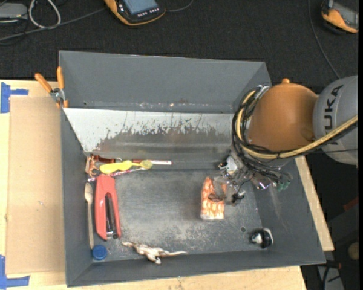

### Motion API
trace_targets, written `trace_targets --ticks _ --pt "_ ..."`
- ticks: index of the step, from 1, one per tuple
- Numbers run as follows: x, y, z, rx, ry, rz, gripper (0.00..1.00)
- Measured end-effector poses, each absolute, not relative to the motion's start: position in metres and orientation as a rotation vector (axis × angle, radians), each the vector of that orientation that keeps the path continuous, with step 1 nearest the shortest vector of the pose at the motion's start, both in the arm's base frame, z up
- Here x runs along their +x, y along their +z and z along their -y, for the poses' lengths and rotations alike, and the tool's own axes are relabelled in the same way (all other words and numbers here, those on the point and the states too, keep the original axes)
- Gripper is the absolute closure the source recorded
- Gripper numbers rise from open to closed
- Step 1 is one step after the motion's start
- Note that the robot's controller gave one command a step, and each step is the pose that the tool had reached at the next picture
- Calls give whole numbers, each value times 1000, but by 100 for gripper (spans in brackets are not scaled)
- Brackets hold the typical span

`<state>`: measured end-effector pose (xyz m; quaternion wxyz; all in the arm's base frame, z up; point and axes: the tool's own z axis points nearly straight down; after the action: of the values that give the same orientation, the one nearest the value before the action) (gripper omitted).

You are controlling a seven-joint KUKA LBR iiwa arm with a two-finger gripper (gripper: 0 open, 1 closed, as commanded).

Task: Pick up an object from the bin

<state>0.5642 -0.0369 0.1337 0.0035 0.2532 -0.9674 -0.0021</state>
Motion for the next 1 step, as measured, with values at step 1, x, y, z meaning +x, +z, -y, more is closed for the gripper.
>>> trace_targets --ticks 1 --pt "606 67 99 908 -9 3001 100"
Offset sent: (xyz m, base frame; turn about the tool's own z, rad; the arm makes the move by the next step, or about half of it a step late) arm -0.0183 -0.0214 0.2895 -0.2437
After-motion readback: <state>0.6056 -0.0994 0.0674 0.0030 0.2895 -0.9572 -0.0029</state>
